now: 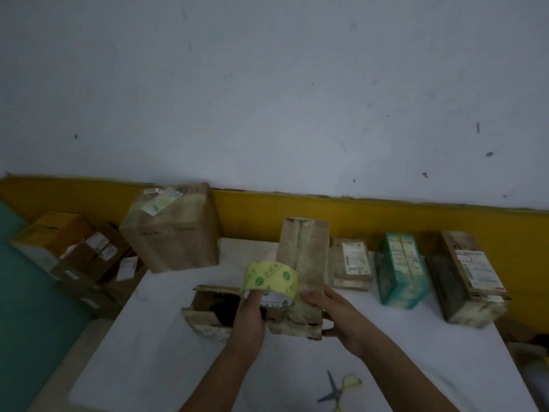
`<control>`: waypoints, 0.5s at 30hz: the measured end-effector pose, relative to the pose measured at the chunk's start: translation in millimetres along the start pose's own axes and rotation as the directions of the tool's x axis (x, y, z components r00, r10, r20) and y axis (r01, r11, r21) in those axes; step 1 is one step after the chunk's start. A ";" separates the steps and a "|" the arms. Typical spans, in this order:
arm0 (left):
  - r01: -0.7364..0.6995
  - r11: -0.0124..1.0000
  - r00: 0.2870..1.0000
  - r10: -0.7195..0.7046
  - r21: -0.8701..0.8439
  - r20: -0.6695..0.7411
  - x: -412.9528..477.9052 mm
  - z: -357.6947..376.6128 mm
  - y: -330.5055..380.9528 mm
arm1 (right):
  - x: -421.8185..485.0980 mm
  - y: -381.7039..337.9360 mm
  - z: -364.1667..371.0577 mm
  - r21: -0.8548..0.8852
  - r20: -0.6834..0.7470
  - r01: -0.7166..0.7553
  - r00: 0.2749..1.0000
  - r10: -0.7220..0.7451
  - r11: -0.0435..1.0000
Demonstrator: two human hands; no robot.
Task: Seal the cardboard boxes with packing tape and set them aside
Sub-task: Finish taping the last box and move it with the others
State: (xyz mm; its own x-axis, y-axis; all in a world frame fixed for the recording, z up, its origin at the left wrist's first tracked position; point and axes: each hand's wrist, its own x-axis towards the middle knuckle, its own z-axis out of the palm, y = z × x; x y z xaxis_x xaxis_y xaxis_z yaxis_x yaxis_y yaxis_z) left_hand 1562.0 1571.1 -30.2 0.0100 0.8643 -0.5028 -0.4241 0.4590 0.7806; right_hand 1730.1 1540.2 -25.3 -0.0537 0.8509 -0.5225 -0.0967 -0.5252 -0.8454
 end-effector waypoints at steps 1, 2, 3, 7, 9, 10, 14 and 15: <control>0.035 0.999 0.999 -0.036 0.006 0.012 0.6 -6.3 -9.2 | 4.0 13.0 -3.1 0.002 0.009 -0.036 0.999 0.036 0.999; 0.070 0.997 0.998 -0.070 0.032 0.007 1.0 -13.1 -17.9 | 7.7 26.8 -5.6 0.005 0.014 -0.078 0.997 0.078 0.997; 0.100 0.992 0.995 -0.101 0.070 -0.002 4.0 -20.9 -27.2 | 11.3 40.1 -7.8 0.005 0.023 -0.118 0.993 0.118 0.993; 0.186 0.972 0.983 -0.185 0.147 -0.020 18.0 -51.9 -66.3 | 32.7 92.6 -15.5 -0.033 0.048 -0.246 0.968 0.248 0.969; 0.187 0.921 0.982 -0.166 0.341 -0.091 30.5 -67.3 -87.1 | 46.9 119.0 -18.5 -0.051 0.055 -0.300 0.952 0.303 0.953; 0.168 0.872 0.986 -0.142 0.459 -0.090 35.8 -76.3 -99.3 | 52.5 130.9 -18.4 -0.056 0.045 -0.326 0.943 0.329 0.944; 0.219 0.800 0.970 -0.240 0.559 -0.037 45.9 -111.7 -137.0 | 65.3 166.8 -13.7 -0.050 0.042 -0.328 0.943 0.330 0.944; 0.217 0.778 0.968 -0.250 0.589 -0.027 47.2 -118.4 -142.4 | 67.7 172.9 -13.4 -0.065 0.040 -0.309 0.949 0.312 0.949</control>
State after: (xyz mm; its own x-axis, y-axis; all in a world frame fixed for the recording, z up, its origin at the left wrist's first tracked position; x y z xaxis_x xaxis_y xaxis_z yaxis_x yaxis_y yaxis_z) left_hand 1515.7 1522.1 -209.0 0.0914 0.7164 -0.6917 0.2057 0.6660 0.7170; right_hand 1723.0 1507.0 -208.3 -0.1209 0.6438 -0.7556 -0.0104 -0.7619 -0.6476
